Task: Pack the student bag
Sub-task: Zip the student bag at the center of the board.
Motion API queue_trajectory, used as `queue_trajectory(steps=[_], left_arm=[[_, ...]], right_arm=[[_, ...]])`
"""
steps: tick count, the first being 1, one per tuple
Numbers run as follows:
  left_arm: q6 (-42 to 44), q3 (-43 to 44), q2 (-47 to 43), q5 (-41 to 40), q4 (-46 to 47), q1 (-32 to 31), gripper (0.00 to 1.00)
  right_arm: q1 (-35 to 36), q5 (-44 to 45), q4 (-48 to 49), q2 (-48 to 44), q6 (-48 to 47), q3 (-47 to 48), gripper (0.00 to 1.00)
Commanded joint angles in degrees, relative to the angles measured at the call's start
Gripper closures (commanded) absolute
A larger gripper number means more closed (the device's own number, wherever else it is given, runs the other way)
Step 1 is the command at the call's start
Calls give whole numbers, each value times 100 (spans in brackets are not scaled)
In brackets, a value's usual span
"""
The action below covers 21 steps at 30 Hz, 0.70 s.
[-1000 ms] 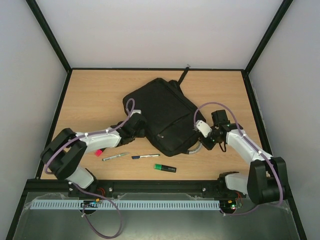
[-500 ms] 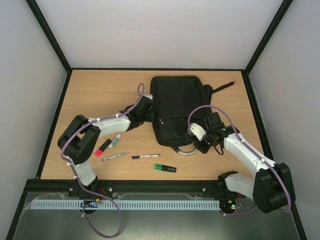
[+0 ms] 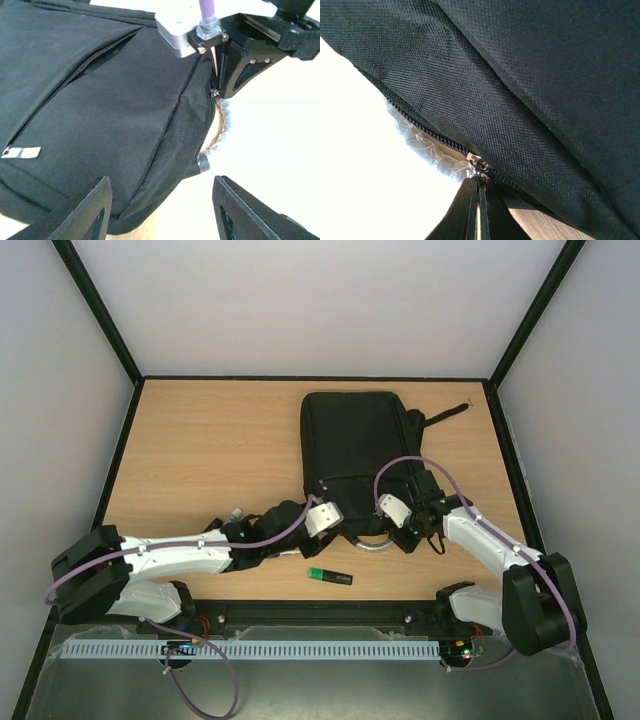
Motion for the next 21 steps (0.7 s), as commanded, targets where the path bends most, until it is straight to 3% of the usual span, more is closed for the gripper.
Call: queue_trajectory(steps=[1, 14, 21], left_arm=[[918, 338, 384, 167, -20, -59, 42], [1671, 1389, 1876, -401, -509, -376, 42], [1976, 1476, 2285, -1292, -485, -577, 61]], right_arm=[[-37, -78, -41, 104, 65, -74, 99], [-46, -137, -1, 62, 136, -108, 99], [-52, -124, 2, 65, 133, -115, 99]])
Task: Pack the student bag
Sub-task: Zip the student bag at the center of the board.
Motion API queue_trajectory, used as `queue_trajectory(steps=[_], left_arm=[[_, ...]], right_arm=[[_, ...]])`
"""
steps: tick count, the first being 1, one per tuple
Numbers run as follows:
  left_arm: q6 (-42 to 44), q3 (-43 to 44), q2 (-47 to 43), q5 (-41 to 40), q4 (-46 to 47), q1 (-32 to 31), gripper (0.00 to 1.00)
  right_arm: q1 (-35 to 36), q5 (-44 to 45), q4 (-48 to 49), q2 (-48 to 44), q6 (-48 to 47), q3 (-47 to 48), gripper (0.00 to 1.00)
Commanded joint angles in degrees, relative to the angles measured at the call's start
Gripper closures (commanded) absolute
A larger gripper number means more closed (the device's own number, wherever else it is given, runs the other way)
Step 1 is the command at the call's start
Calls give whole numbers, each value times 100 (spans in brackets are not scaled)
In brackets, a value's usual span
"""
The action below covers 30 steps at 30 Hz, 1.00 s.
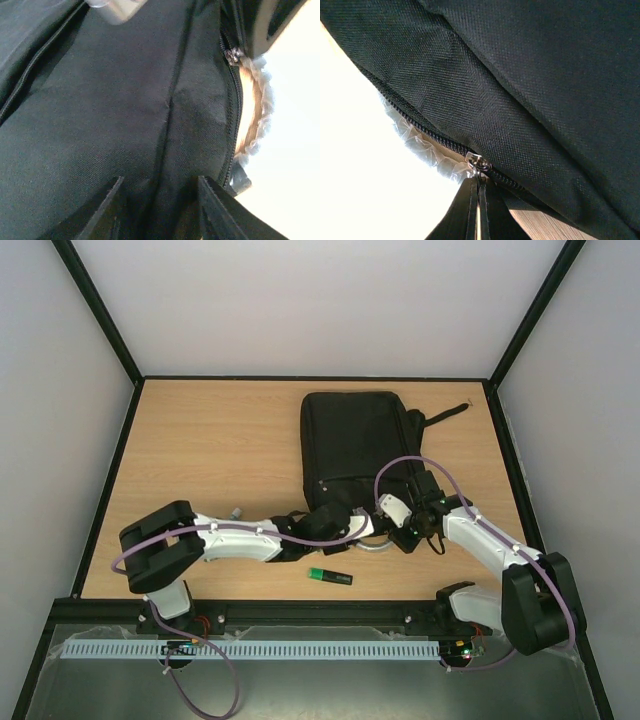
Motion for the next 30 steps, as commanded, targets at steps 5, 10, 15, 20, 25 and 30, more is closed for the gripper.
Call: queue_trajectory(steps=[5, 10, 15, 20, 25, 30], left_arm=[[157, 115, 84, -922, -153, -201, 91], [74, -133, -257, -1186, -25, -251, 98], [-132, -547, -797, -1382, 30, -251, 98], [-432, -959, -1261, -1744, 81, -247, 98], [-735, -1239, -1564, -2044, 73, -188, 98], [-989, -1419, -1716, -2183, -47, -113, 98]], right_arm=[[-57, 14, -92, 59, 17, -72, 99], [-303, 319, -273, 57, -182, 9, 99], [-923, 357, -534, 109, -578, 214, 99], [-1299, 440, -588, 258, -779, 329, 99], [-1420, 645, -384, 502, -696, 444, 99], [-1430, 752, -205, 783, -595, 608, 99]])
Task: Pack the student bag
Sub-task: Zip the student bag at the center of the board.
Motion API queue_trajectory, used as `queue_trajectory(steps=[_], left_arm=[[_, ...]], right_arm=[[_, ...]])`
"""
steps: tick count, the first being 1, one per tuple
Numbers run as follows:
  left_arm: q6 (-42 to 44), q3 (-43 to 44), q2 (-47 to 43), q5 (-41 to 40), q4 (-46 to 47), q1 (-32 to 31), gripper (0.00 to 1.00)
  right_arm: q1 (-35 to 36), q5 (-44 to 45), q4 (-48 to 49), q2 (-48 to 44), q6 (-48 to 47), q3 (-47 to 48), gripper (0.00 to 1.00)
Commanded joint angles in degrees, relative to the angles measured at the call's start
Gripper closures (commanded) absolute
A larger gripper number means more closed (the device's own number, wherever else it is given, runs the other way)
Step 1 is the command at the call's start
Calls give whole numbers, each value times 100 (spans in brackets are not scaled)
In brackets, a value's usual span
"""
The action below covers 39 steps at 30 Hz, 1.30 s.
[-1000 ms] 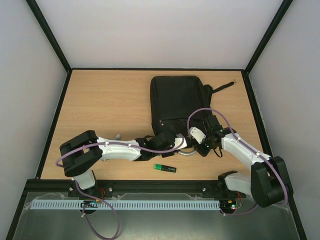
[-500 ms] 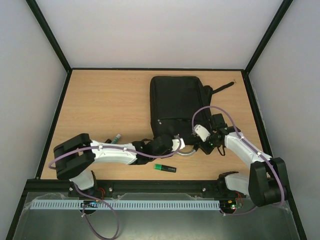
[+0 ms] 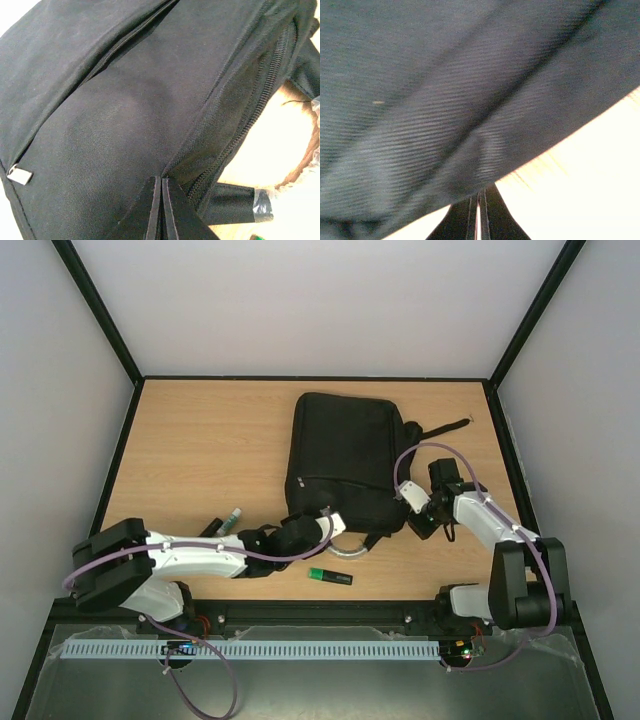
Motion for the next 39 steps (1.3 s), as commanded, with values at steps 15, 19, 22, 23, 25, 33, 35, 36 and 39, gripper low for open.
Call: queue_trajectory(steps=[15, 19, 22, 23, 25, 33, 35, 36, 39], left_arm=[[-407, 474, -291, 1245, 295, -59, 44], [-163, 1170, 500, 1773, 319, -153, 45], [-62, 1710, 1148, 1884, 249, -203, 45], [-57, 1887, 1342, 1869, 199, -217, 46], [-23, 2184, 1672, 1929, 150, -224, 46], [223, 2888, 2635, 2037, 224, -224, 46], [278, 2970, 2779, 2033, 265, -224, 46], [307, 2994, 2835, 2034, 289, -224, 46], [398, 3052, 2998, 2060, 340, -223, 47]], right_arm=[[223, -207, -296, -77, 236, 250, 99], [247, -251, -302, -33, 265, 261, 99], [249, -287, -316, -12, 275, 252, 99], [251, -291, -327, -15, 275, 263, 99], [254, -292, -343, -45, 270, 257, 99], [257, -330, -444, -74, 258, 307, 99], [250, -337, -443, -46, 257, 302, 99], [256, -336, -443, -29, 251, 300, 99], [256, -364, -446, 4, 257, 308, 99]])
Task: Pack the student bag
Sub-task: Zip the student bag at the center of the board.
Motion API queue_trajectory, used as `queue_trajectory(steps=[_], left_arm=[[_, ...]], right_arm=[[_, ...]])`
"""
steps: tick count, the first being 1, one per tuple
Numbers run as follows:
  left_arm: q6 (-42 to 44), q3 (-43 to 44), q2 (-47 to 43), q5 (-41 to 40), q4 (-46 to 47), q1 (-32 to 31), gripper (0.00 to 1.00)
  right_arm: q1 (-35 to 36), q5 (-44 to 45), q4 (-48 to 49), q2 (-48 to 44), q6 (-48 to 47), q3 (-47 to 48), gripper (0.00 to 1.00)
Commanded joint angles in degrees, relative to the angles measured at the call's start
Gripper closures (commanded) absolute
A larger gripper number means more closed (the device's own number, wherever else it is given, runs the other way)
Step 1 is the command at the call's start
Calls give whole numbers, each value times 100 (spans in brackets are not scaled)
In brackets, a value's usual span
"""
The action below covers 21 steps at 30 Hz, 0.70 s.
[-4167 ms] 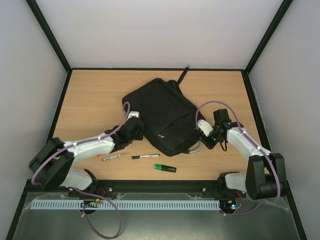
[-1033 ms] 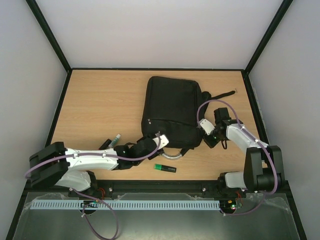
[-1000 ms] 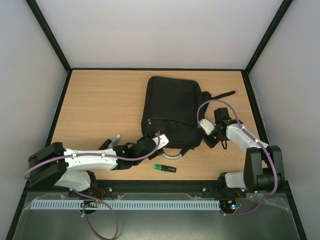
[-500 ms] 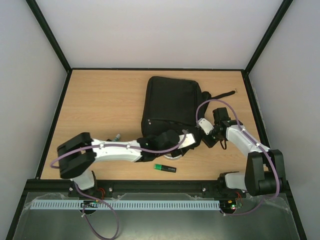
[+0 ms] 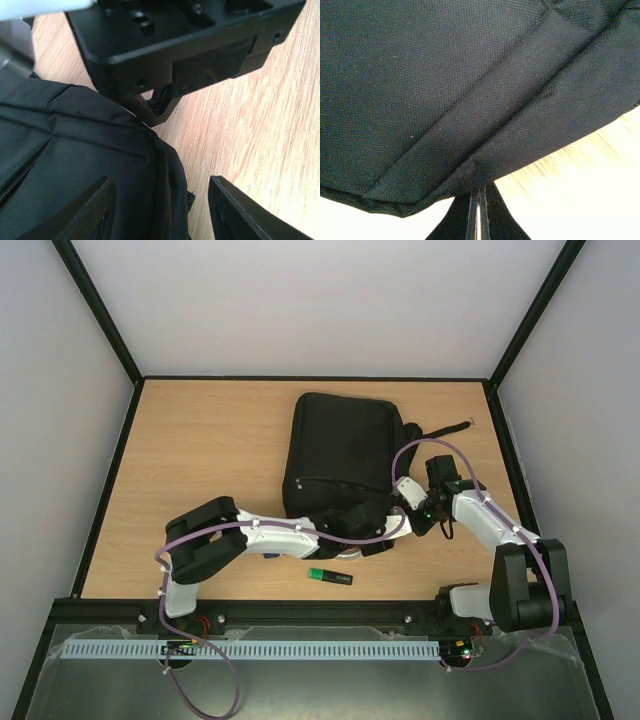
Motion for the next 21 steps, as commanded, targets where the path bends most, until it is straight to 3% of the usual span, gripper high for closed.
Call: queue_trajectory(steps=[1, 5, 10, 15, 21], left_arm=[[229, 223, 261, 100, 151, -40, 47], [324, 344, 462, -217, 137, -48, 50], [398, 429, 615, -713, 241, -49, 62], [411, 339, 461, -1119, 298, -83, 95], [368, -132, -226, -1231, 402, -92, 97]], right_arm=[[45, -184, -448, -6, 21, 125, 99], [40, -199, -463, 20, 30, 155, 99], [41, -208, -482, 36, 23, 143, 99], [15, -74, -581, 33, -101, 187, 99], [-97, 101, -531, 101, -216, 224, 99]])
